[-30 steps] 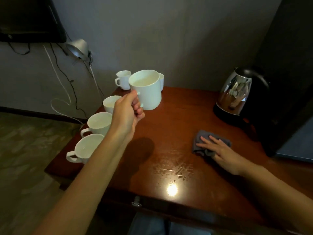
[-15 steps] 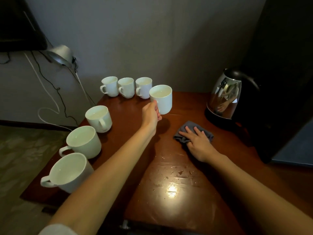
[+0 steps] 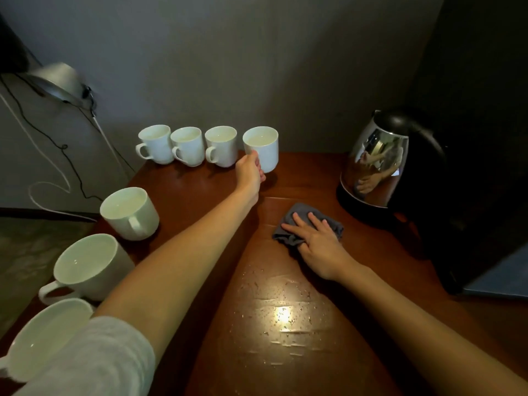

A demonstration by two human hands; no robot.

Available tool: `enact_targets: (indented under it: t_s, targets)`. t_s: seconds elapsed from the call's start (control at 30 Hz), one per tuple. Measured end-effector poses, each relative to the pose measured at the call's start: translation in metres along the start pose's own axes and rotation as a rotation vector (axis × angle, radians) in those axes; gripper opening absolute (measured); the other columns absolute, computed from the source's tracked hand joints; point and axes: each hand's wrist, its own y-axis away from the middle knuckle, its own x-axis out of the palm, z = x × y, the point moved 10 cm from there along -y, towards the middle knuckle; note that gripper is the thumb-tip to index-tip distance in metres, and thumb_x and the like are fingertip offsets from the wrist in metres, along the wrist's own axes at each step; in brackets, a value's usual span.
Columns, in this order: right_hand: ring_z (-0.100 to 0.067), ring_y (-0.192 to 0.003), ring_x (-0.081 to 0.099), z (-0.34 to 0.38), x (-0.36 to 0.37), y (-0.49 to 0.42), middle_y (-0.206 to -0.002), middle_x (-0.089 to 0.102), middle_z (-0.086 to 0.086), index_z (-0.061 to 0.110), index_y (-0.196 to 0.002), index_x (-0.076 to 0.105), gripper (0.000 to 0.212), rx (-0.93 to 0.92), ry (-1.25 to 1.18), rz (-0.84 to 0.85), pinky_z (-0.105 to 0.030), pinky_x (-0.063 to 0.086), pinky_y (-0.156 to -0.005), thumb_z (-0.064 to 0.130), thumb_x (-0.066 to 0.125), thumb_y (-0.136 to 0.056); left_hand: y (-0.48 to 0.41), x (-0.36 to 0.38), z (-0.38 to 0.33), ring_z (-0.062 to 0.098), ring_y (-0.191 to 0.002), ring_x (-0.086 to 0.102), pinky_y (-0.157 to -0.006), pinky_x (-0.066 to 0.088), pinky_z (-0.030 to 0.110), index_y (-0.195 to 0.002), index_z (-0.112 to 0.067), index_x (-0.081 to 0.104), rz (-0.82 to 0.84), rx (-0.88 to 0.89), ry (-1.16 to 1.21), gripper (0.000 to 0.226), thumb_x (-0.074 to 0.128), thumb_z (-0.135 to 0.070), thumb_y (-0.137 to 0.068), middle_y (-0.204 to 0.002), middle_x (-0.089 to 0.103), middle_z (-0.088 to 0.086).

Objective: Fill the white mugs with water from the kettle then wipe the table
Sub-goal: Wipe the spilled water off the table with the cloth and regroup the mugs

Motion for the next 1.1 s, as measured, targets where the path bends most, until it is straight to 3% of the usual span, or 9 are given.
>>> enact_targets:
  t_s: [0.37, 0.6, 1.1]
  targets:
    - [-0.018, -0.146, -0.007, -0.002, -0.001, -0.002, -0.158, 0.006, 0.009, 0.039, -0.145, 0.026, 0.058, -0.033, -0.003, -0.024, -0.035, -0.012, -0.115, 0.016, 0.035, -0.092, -0.033, -0.003, 0.018, 0.009, -0.05, 0.028, -0.046, 0.023, 0.022, -0.065, -0.016, 0.04, -0.031, 0.001, -0.01, 0.031, 0.041, -0.015, -0.096, -0.06, 0.031, -0.001]
    - [-0.015, -0.146, -0.008, -0.004, 0.0, -0.003, -0.157, 0.006, 0.013, 0.042, -0.144, 0.026, 0.069, -0.019, -0.023, -0.028, -0.033, -0.012, -0.114, 0.029, 0.02, -0.077, -0.045, -0.004, 0.024, 0.01, -0.049, 0.028, -0.045, 0.023, 0.021, -0.065, -0.016, 0.041, -0.037, 0.0, -0.019, 0.032, 0.041, -0.018, -0.097, -0.06, 0.032, -0.001]
    - [-0.014, -0.145, -0.009, -0.003, -0.001, -0.001, -0.157, 0.005, 0.015, 0.042, -0.144, 0.024, 0.068, -0.034, -0.01, -0.039, -0.031, -0.015, -0.113, 0.028, 0.02, -0.077, -0.055, 0.001, 0.018, 0.008, -0.048, 0.036, -0.047, 0.029, 0.022, -0.068, -0.016, 0.044, -0.027, 0.039, -0.097, 0.031, 0.046, -0.026, -0.097, -0.06, 0.038, -0.001]
